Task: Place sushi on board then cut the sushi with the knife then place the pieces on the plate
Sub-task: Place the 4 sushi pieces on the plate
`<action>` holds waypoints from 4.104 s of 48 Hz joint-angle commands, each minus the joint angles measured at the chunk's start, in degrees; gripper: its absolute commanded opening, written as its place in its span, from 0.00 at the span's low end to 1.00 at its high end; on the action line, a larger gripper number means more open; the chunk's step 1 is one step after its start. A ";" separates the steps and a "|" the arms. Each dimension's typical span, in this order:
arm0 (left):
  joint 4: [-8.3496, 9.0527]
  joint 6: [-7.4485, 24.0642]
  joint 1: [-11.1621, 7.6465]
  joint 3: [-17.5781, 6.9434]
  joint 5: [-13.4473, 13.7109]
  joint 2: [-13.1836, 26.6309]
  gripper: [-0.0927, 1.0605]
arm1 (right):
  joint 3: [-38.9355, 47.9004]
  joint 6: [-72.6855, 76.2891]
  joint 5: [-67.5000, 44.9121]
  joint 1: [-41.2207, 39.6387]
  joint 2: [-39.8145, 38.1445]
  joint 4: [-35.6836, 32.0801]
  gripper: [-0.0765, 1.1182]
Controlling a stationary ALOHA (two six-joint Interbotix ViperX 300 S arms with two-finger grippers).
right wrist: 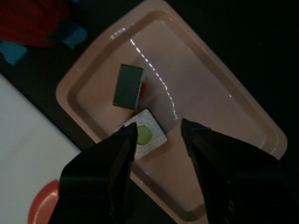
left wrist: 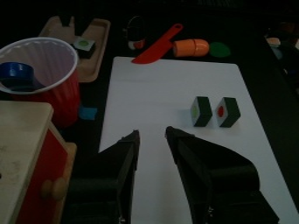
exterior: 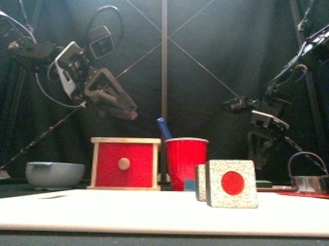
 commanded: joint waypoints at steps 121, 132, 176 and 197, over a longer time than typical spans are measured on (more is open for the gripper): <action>-1.41 0.00 0.35 0.00 -0.26 -0.26 0.71 | -2.99 -0.26 11.34 7.65 -5.10 -1.93 0.54; -1.41 0.00 0.35 0.00 -0.26 -0.26 0.71 | 2.29 -0.35 5.63 0.53 -4.48 -0.18 0.54; -1.41 0.26 0.88 -0.88 -0.26 1.41 0.71 | -0.88 -0.44 9.93 2.37 -7.91 0.70 0.74; -1.41 0.18 0.88 -0.70 -0.35 1.32 0.71 | -1.85 -0.79 5.63 13.01 -8.17 1.05 0.74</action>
